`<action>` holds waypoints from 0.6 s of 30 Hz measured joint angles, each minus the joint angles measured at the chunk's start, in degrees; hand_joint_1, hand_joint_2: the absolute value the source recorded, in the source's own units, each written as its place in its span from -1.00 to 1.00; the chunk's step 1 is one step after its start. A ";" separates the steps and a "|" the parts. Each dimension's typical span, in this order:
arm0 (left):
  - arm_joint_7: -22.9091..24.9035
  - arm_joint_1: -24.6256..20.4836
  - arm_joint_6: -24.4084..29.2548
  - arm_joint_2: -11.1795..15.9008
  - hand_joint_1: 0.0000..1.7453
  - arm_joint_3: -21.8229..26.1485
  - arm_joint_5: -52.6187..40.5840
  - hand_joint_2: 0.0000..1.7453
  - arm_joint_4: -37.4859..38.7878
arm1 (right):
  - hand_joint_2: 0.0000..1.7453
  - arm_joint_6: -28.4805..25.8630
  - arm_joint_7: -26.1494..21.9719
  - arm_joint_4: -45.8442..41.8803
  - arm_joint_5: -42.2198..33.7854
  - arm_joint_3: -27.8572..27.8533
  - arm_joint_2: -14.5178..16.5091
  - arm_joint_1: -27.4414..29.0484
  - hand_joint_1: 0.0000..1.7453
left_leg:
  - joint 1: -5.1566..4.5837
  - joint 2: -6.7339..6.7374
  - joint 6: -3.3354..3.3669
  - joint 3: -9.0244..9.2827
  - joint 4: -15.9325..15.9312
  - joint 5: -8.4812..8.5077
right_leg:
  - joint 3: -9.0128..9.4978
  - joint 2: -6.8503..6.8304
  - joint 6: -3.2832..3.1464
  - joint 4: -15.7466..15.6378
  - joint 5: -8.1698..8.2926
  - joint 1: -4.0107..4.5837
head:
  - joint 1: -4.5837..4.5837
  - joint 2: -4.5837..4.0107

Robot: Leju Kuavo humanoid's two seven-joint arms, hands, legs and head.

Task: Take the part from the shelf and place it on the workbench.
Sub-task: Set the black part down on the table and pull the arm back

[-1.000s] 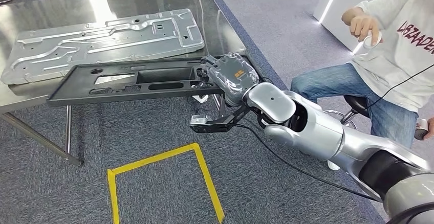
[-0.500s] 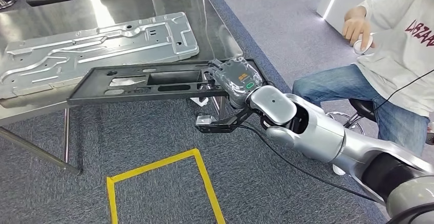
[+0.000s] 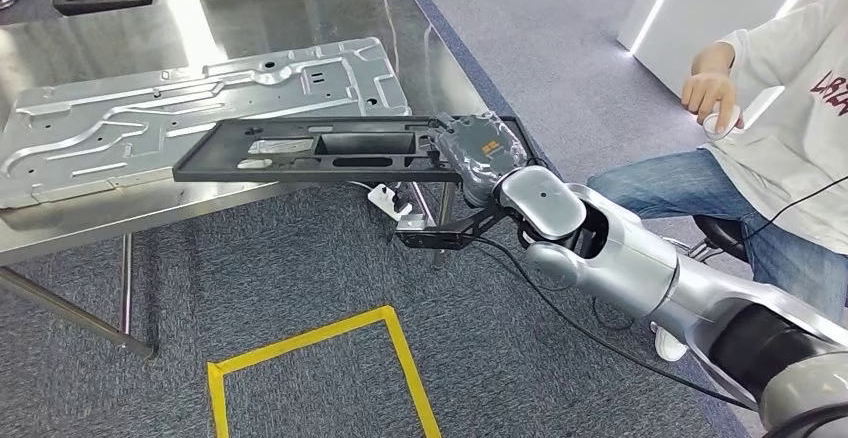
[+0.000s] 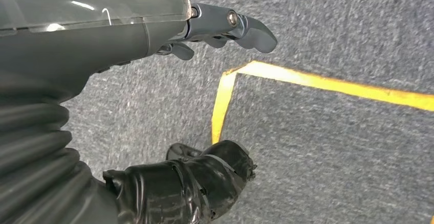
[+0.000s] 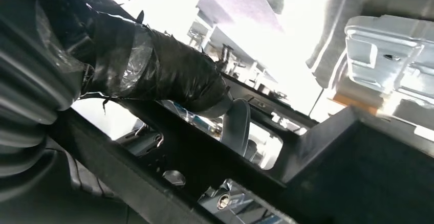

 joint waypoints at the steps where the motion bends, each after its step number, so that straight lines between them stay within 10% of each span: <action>1: 0.01 0.02 0.00 0.00 -1.00 0.00 0.01 1.00 0.00 | 1.00 -0.07 0.02 0.16 0.00 -0.13 -0.01 0.25 1.00 | -0.02 -0.01 0.03 0.41 0.01 -0.42 | -1.99 0.00 0.09 2.26 -0.82 0.00 | 0.00 0.01; 3: 0.02 0.09 0.01 0.00 -1.00 -0.01 0.04 1.00 0.00 | 1.00 -0.13 0.03 0.54 0.00 -0.29 -0.02 0.69 1.00 | -0.03 -0.08 -0.07 1.55 0.04 -1.35 | -3.41 -0.02 0.19 1.12 0.96 -0.07 | 0.01 0.00; 7: -0.04 -0.01 0.08 -0.02 -1.00 -0.09 0.25 1.00 0.00 | 1.00 -1.24 0.03 1.52 -0.15 -0.64 -0.03 1.24 1.00 | -0.13 -0.30 -0.89 3.42 0.38 -3.35 | -0.80 -0.10 -0.27 -11.22 9.58 -0.01 | -0.07 -0.01; 12: -0.06 -0.15 0.10 -0.12 -1.00 -0.34 0.30 1.00 0.00 | 1.00 -4.01 -0.01 2.92 -0.56 -1.80 -0.12 2.02 1.00 | -0.13 -0.21 -2.47 3.14 2.65 -4.93 | 1.01 -0.13 -2.35 -12.47 9.16 -0.04 | -0.10 0.00; 16: -0.06 -0.27 0.11 -0.16 -1.00 -0.63 0.36 1.00 0.00 | 1.00 -6.21 -0.20 3.66 -0.51 -2.54 -0.07 2.22 1.00 | 0.15 0.12 -3.30 -5.29 15.30 -8.33 | 2.82 -0.13 -3.02 -12.64 7.79 0.00 | -0.18 0.01; 18: -0.06 -0.08 0.11 -0.18 -1.00 -0.74 0.38 1.00 0.00 | 1.00 -6.52 -0.24 3.98 -0.42 -2.77 -0.02 2.41 1.00 | 0.14 0.13 -3.14 -7.31 15.28 -7.25 | 4.11 -0.05 -3.04 -12.64 6.80 0.09 | -0.19 0.01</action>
